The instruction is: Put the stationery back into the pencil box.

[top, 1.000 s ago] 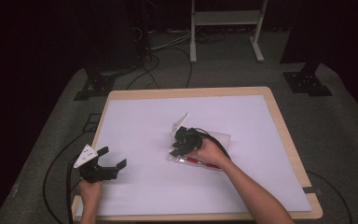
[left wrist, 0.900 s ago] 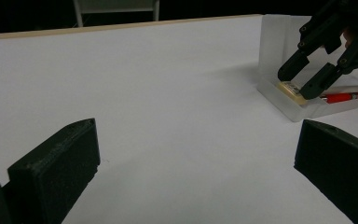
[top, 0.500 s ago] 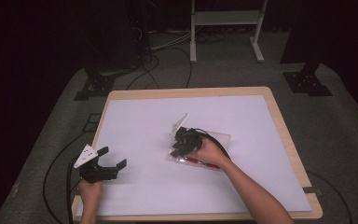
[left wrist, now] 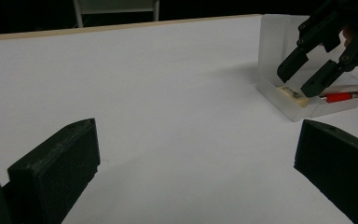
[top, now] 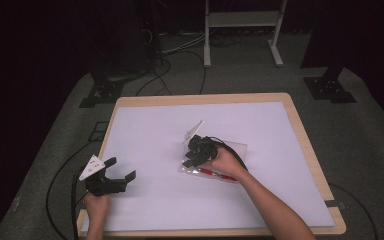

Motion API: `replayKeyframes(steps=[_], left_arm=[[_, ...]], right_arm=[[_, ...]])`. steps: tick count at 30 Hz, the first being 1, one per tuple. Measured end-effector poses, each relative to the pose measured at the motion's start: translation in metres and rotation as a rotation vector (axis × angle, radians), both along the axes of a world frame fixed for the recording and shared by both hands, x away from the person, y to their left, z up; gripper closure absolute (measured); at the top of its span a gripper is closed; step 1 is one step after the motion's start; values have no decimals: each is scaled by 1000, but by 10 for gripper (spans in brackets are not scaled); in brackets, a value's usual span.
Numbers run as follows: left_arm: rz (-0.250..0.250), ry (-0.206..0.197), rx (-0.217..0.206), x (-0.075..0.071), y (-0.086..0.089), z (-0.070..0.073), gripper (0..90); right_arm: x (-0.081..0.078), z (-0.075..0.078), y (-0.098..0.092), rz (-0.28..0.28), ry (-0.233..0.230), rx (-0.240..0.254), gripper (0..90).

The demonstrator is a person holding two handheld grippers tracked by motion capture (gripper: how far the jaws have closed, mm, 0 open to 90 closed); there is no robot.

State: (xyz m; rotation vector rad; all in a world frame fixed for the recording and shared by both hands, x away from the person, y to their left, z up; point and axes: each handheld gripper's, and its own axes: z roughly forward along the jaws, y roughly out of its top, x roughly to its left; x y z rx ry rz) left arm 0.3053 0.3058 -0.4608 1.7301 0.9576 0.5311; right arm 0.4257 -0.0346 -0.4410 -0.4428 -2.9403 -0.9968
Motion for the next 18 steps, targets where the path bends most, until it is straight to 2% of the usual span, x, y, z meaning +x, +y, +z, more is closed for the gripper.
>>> replayKeyframes(steps=[10,18], left_arm=[[1,-2,-1,-1,0,0,0],[0,-1,0,0,0,0,0]], right_arm=[[-10,17,-9,3,-11,40,539],[-17,29,-19,8,-22,51,491]])
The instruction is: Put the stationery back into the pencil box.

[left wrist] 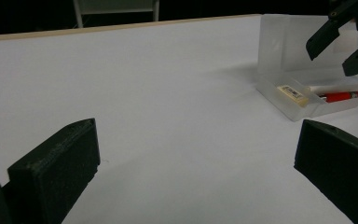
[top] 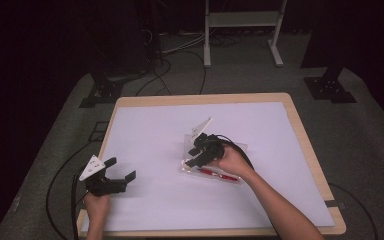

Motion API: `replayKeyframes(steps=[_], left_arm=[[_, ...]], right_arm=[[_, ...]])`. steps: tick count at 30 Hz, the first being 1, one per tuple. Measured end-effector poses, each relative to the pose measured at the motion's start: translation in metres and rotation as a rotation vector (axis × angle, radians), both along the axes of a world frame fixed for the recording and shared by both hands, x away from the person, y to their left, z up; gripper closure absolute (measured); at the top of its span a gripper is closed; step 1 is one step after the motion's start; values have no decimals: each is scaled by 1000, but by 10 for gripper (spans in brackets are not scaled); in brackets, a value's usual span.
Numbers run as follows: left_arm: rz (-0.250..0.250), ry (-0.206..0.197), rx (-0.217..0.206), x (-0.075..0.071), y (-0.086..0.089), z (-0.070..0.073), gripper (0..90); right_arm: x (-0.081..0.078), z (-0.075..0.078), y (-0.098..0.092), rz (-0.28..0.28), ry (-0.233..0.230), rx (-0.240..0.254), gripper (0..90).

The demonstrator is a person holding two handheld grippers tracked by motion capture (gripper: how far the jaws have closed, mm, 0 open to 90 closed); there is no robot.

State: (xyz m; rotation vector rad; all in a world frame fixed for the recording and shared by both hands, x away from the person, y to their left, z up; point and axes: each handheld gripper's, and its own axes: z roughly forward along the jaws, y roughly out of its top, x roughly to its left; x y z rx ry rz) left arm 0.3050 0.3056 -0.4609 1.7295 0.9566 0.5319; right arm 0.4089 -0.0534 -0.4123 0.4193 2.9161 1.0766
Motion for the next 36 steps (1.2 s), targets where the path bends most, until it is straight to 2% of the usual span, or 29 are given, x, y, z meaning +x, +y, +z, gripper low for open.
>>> replayKeyframes(steps=[17,36], left_arm=[[3,0,0,0,0,0,0],[3,1,2,0,0,0,0]], right_arm=[[-10,14,-23,-11,0,2,459],[-18,16,-49,-23,7,25,441]])
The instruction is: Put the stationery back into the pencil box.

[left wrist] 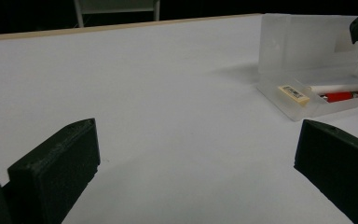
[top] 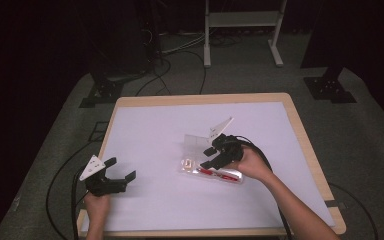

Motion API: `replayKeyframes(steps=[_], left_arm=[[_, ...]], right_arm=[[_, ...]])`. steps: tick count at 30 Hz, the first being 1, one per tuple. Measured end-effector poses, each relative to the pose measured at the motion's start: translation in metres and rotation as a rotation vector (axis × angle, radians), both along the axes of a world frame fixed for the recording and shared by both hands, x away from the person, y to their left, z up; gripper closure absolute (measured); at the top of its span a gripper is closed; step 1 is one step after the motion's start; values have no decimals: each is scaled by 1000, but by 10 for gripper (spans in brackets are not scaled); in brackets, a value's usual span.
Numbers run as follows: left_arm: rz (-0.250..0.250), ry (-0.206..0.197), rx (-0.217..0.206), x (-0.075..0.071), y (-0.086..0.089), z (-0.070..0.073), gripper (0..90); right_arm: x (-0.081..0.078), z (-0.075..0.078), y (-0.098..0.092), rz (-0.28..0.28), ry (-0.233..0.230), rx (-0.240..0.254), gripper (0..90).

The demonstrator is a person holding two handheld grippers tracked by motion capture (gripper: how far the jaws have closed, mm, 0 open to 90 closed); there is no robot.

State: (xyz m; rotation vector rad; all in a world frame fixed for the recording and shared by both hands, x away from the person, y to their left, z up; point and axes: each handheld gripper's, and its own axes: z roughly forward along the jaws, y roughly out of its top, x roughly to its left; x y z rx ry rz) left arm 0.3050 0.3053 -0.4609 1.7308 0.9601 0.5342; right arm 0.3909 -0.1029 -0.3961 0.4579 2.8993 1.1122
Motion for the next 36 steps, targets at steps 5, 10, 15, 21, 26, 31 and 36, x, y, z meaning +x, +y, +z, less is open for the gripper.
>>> replayKeyframes(steps=[5,10,15,21,26,31,36], left_arm=[[0,0,2,0,0,0,0],[0,1,2,0,0,0,0],[0,0,2,0,0,0,0],[0,0,6,0,0,0,0],[1,2,4,0,-1,0,0],[2,2,5,0,-1,0,0],[1,3,9,0,-1,0,0]], right_arm=[[-2,-1,-8,-5,4,-1,439],[-5,1,-14,-8,-3,7,430],[-8,2,-18,-16,0,12,416],[-11,3,-25,-24,1,18,413],[-13,2,-31,-38,10,24,408],[-14,1,-36,-43,4,26,399],[-17,2,-41,-47,-1,33,397]])
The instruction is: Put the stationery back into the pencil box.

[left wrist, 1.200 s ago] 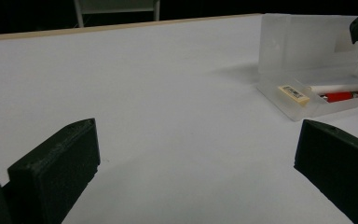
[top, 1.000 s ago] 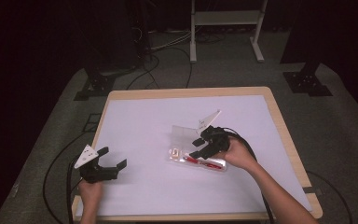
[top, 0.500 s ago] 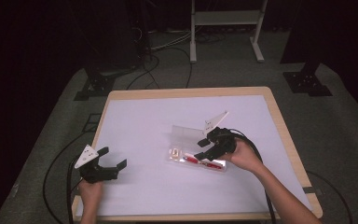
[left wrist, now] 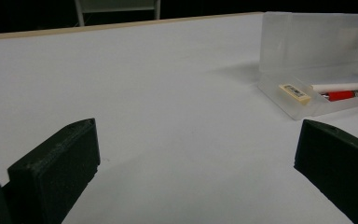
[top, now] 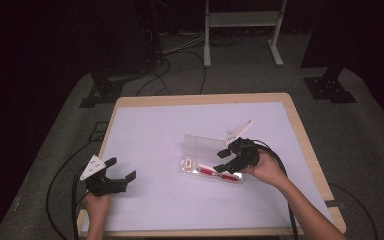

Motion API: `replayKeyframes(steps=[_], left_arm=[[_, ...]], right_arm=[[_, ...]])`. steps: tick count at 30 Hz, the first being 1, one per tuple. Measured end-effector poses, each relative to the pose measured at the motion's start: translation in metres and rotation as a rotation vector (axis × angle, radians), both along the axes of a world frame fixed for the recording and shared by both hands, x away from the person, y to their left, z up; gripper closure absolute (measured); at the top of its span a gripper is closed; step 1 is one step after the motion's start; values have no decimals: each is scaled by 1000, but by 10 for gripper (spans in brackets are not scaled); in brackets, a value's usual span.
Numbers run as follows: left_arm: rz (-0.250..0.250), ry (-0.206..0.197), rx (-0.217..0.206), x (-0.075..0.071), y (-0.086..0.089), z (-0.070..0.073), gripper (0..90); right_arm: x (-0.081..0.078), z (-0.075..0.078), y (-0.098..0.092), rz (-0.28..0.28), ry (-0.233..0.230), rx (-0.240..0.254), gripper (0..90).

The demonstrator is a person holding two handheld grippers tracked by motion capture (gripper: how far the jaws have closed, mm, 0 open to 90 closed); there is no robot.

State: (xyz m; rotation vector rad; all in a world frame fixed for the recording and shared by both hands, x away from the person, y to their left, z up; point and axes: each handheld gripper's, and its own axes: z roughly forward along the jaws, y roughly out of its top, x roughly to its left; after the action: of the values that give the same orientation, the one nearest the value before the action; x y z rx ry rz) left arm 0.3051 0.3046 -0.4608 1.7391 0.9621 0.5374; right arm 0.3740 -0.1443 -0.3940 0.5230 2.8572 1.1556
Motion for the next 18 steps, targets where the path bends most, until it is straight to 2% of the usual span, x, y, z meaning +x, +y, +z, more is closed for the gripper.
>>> replayKeyframes(steps=[18], left_arm=[[3,1,-1,0,0,0,0]], right_arm=[[-7,-3,-25,-47,12,8,385]])
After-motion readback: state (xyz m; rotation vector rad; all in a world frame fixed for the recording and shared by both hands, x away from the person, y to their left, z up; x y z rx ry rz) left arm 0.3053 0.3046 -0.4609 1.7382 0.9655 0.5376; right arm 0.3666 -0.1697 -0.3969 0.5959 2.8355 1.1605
